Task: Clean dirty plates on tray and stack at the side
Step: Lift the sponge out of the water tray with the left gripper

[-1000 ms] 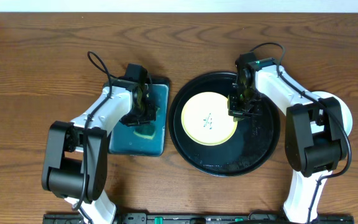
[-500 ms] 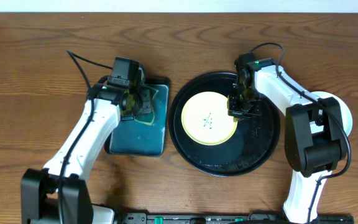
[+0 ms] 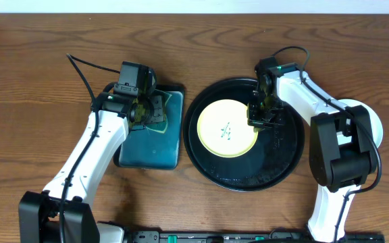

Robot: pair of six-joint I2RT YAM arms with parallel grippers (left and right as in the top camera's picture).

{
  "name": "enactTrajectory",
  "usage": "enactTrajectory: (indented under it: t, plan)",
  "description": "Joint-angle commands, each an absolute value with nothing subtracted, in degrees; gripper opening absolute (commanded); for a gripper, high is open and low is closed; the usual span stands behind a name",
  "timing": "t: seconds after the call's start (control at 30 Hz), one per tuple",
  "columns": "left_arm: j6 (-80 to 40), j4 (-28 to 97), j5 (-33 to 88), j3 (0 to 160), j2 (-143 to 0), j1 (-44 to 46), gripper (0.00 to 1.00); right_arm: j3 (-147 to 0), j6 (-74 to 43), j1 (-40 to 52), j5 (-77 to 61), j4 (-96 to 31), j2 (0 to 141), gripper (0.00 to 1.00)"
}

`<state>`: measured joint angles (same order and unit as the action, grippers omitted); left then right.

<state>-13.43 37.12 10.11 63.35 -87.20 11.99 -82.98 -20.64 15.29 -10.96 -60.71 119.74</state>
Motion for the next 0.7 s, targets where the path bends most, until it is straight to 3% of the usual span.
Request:
enactTrajectory:
  t: [0.0, 0.33, 0.67]
  plan:
    - [-12.69, 37.01, 9.43, 63.40, -86.32, 11.90, 0.08, -82.70, -22.65, 15.11, -5.34, -60.42, 120.55, 0.01]
    - [-14.63, 36.95, 10.09, 63.40, -86.32, 11.73, 0.08, -82.70, -22.65, 15.11, -5.32, -60.42, 120.55, 0.01]
    - [-14.83, 34.15, 32.42, 63.37, -86.37, 2.09, 0.08, -82.72, -22.65, 15.11, -5.32, -60.42, 120.55, 0.01]
